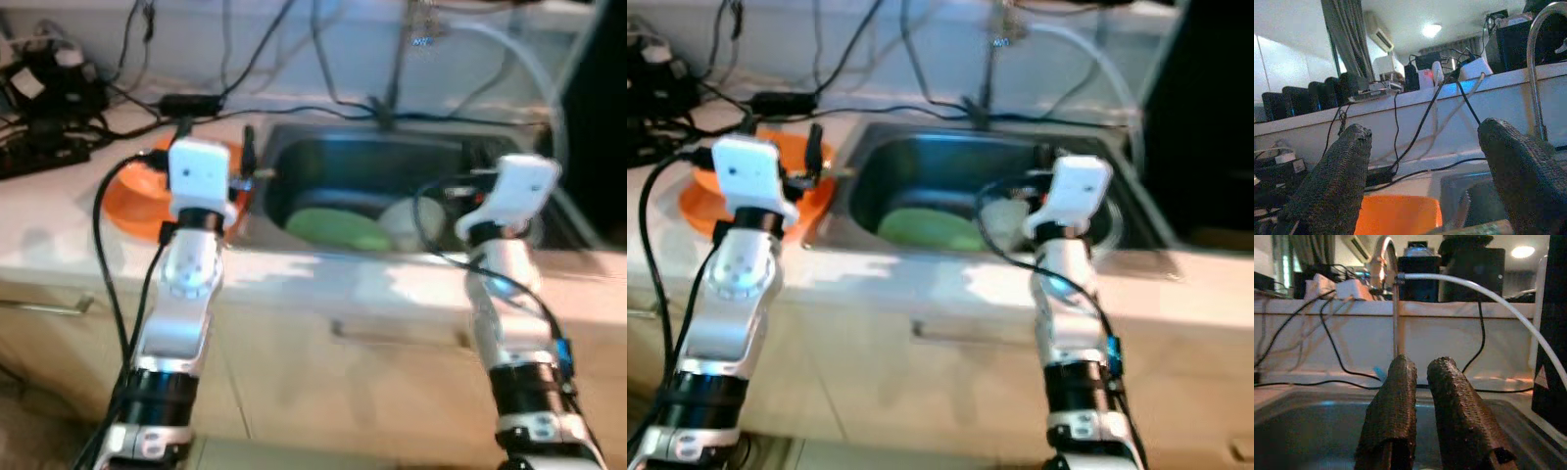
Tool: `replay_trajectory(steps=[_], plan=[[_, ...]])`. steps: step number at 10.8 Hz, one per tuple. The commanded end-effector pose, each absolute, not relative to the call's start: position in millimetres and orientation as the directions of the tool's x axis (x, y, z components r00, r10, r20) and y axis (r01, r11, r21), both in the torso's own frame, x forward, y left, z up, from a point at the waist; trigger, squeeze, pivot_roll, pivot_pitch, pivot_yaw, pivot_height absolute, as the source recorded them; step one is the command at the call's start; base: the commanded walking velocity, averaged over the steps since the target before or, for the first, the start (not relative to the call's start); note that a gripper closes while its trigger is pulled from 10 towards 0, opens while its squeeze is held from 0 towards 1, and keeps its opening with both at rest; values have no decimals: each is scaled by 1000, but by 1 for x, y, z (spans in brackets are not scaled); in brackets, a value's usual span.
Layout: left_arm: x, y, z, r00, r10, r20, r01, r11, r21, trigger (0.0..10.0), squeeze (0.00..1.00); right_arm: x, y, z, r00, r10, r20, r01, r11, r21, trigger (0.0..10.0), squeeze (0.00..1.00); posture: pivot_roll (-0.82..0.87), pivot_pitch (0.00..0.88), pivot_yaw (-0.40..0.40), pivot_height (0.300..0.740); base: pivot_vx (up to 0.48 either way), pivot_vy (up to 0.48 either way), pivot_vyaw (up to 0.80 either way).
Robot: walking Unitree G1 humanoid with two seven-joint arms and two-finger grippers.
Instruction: Kitchen organization
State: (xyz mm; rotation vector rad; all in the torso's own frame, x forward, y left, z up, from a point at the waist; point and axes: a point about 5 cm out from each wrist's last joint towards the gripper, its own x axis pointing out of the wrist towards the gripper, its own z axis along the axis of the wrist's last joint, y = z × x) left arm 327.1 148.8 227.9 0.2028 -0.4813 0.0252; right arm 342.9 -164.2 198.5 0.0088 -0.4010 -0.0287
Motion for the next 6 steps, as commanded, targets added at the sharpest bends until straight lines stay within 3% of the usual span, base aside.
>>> replay_trajectory(steps=[1, 4, 5, 6], plan=[[329, 152, 222, 903, -16, 430, -70, 981, 183, 10000, 0, 345, -161, 199, 925, -12, 379, 11, 1000, 4, 10000, 0, 158, 43, 17, 740, 0, 0, 0], [331, 147, 211, 921, -52, 387, -40, 974, 225, 10000, 0, 345, -156, 190, 940, 19, 340, -22, 1000, 4, 10000, 0, 158, 47, 16, 740, 0, 0, 0], [335, 150, 206, 935, -41, 351, -69, 953, 294, 10000, 0, 345, -151, 185, 947, 41, 320, -39, 999, -13, 10000, 0, 162, 47, 17, 740, 0, 0, 0], [335, 153, 205, 937, -33, 347, -75, 952, 296, 10000, 0, 345, -149, 183, 950, 50, 307, -43, 999, -31, 10000, 0, 162, 49, 17, 740, 0, 0, 481]])
